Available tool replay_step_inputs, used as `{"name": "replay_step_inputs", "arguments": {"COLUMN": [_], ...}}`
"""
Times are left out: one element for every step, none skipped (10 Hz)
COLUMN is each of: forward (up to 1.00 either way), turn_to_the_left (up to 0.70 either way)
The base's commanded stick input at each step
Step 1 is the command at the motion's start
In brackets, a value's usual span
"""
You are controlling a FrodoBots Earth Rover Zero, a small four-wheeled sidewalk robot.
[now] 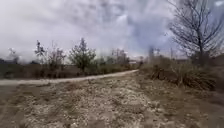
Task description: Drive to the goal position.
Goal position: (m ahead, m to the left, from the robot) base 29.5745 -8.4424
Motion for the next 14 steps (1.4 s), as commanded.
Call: {"name": "replay_step_inputs", "arguments": {"forward": [0.5,0.5,0.5,0.5,0.5,0.5,0.5,0.5,0.5,0.5,0.5,0.5,0.5,0.5], "turn_to_the_left": [0.0,0.0,0.0,0.0,0.0,0.0,0.0,0.0,0.0,0.0,0.0,0.0,0.0,0.0]}}
